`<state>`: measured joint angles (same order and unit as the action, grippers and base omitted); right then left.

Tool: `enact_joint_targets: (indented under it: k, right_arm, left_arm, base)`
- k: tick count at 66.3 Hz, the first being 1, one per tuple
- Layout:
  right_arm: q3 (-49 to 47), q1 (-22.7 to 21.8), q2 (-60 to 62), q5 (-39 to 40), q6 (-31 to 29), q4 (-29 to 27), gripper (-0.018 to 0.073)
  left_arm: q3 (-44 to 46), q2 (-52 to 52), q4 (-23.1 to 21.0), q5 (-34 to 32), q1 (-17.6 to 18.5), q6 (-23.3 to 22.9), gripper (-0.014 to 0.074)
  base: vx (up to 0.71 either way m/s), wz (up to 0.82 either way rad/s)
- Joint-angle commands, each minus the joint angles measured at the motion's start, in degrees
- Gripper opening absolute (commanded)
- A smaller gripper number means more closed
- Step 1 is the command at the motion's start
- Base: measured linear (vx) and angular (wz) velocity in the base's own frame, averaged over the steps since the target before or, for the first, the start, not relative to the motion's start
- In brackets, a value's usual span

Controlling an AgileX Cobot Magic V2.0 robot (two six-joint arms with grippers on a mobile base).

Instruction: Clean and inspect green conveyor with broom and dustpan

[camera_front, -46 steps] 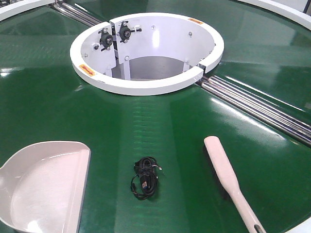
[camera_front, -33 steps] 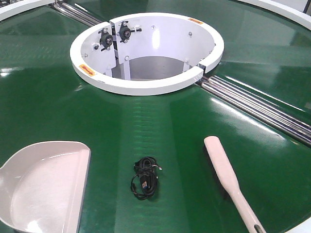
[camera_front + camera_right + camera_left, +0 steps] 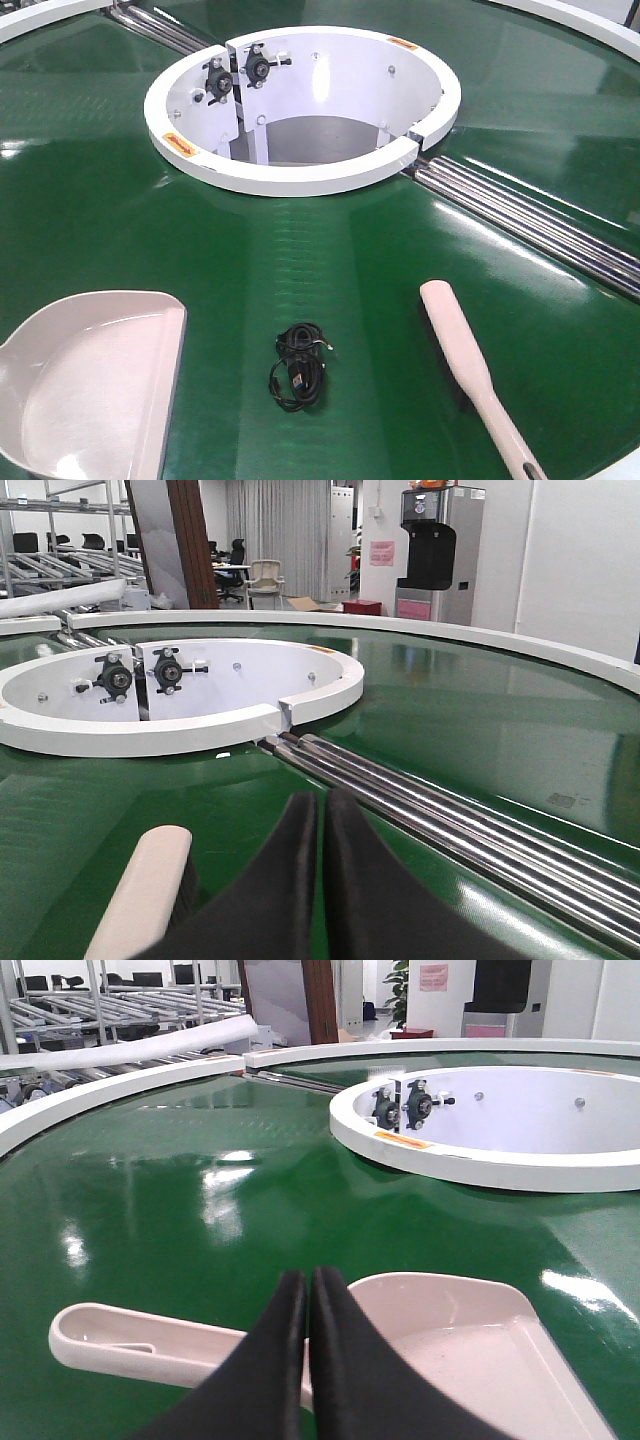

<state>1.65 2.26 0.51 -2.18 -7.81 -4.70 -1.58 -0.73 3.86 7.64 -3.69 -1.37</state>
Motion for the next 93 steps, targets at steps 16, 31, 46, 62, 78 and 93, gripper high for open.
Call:
enact_joint_targets:
  k: [16, 31, 46, 62, 78, 93]
  right_arm:
    - [0.7, -0.3, 0.5, 4.3, -0.2, 0.1, -0.0005]
    - [0.7, -0.3, 0.5, 9.5, -0.1, -1.3, -0.0005]
    - [0.6, -0.3, 0.5, 21.7, -0.2, -2.1, -0.0005]
    - [-6.0, -0.3, 0.5, 22.8, -0.1, -5.6, -0.0005]
    - [-25.9, -0.3, -4.5, 2.9, 0.0, -0.1, -0.0005]
    - [-44.6, -0.3, -20.4, -10.7, 0.0, 0.0, -0.0005]
  left_arm:
    - [-1.3, -0.8, -0.4, -4.4, -0.2, -0.2, -0.0022]
    - [-1.3, -0.8, -1.5, -7.3, -0.2, -1.4, -0.0022]
    - [-0.7, -0.8, -1.4, -22.7, -0.2, -3.8, -0.0022]
    - [6.0, -0.7, -1.3, -32.2, -0.2, -3.9, -0.0022]
    - [27.5, 6.1, 5.7, -17.2, -0.2, -3.7, -0.0022]
    - [46.7, 22.0, 9.1, -2.9, -0.1, -3.7, -0.0022]
  base:
    - [0.00, 0.00]
    - [0.00, 0.00]
    - [0.00, 0.00]
    - [0.00, 0.00]
    - [0.00, 0.00]
    - [0.00, 0.00]
